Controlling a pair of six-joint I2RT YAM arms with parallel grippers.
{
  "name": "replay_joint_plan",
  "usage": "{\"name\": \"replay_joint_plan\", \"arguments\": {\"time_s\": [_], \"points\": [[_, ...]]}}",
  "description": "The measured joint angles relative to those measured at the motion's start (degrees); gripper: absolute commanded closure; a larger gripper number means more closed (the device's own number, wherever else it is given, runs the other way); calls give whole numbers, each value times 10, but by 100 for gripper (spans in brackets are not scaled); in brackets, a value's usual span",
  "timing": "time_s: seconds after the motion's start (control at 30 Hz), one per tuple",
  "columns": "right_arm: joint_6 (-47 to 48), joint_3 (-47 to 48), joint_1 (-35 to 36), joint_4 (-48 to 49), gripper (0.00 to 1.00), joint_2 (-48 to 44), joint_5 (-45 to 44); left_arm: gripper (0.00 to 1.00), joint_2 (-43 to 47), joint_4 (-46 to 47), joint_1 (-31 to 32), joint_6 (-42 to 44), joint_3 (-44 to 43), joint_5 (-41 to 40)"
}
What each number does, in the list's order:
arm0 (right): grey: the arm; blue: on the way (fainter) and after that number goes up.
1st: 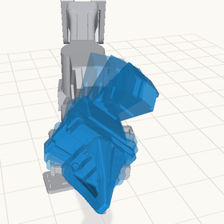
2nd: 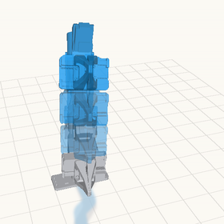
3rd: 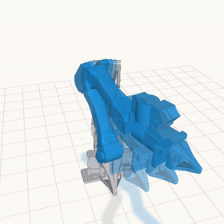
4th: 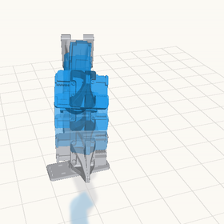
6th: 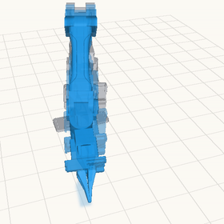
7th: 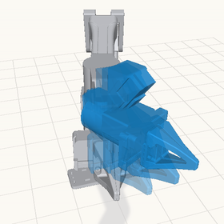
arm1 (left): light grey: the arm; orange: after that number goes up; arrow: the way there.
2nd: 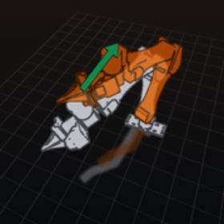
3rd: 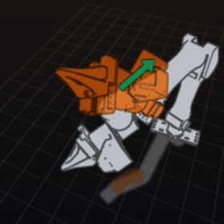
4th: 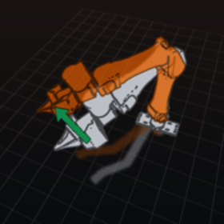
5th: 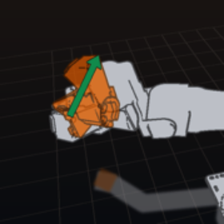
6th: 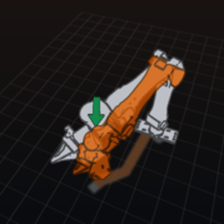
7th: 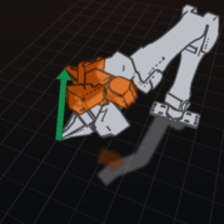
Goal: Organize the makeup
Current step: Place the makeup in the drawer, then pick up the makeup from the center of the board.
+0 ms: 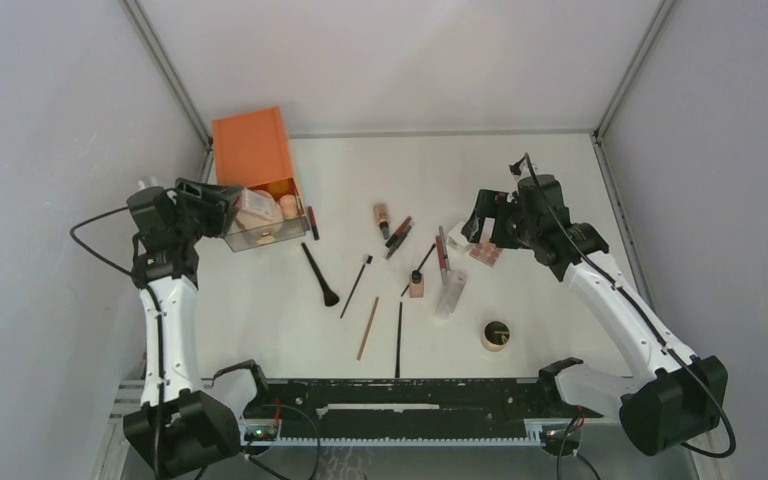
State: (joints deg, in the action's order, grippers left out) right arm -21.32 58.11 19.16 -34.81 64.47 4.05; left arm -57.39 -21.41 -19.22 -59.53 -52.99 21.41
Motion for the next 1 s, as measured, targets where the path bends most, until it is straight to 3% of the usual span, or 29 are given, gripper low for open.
{"name": "replay_joint_plan", "arguments": {"time_s": [0.67,0.8,1.0], "points": [[-18,0,24,32,0,44,36,44,1,-85,19,146,-158,-3],[-26,0,36,40,3,58,33,43,-7,-141,115,229,-205,-42],[-57,50,34,14,3,157,-23,42,-48,-204,331,360,-281,-106]]}}
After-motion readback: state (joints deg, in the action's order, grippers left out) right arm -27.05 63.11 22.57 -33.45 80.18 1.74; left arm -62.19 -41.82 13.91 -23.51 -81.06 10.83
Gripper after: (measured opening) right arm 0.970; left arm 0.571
